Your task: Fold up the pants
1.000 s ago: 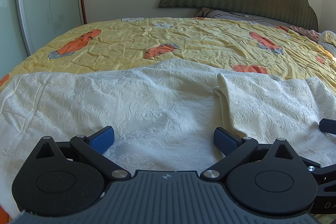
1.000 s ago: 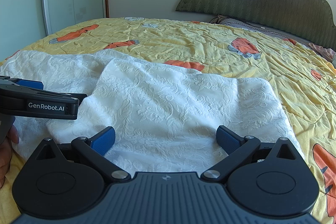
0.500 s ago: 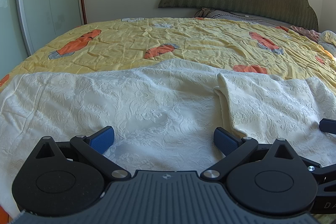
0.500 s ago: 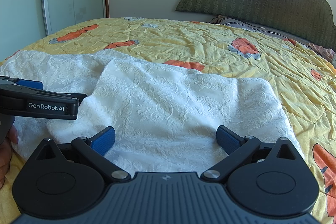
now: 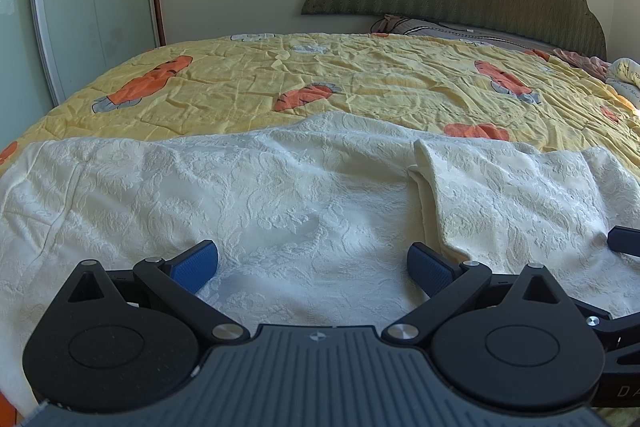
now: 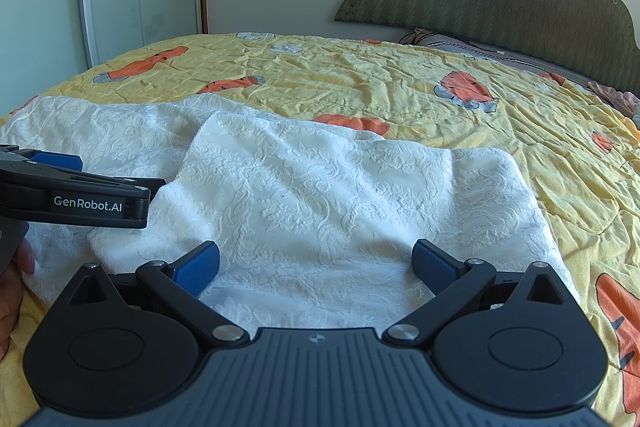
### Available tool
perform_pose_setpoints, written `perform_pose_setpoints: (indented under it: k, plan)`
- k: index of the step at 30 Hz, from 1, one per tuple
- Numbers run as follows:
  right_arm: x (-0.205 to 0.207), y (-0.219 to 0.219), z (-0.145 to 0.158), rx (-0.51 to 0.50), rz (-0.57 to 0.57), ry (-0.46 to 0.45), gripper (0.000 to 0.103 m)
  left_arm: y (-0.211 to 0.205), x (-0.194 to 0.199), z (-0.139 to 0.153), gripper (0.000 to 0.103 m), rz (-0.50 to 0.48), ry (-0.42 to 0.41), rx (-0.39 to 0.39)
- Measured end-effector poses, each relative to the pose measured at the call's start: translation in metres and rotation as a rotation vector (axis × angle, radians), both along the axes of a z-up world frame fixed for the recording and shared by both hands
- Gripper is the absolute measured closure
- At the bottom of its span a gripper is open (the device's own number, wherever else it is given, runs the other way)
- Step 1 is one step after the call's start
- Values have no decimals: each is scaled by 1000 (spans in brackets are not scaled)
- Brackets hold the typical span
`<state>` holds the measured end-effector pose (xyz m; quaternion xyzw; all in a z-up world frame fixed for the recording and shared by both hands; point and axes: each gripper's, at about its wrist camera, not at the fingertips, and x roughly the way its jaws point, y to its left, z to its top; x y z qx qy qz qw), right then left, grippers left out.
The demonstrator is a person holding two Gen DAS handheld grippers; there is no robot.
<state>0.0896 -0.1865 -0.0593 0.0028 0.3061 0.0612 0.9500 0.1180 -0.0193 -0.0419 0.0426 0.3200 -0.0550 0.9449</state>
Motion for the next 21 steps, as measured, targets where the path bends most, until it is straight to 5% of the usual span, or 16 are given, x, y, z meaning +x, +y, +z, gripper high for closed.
perform_pose_setpoints:
  k: [7,11,17,21]
  plan:
    - [-1,3,6,-22,14,6,0,21,-26,17,4,-16,29,-2]
    - [-14,28,26,-27,88,-73,0,57,-54,38,4,5,9,-28]
    - [-41,116,56,-205,334,-280,0,141,-72,69,4,216,-15,-75]
    - [-55,178,59,-279,497,-353,0,200,-71,71,6,347,64,-211]
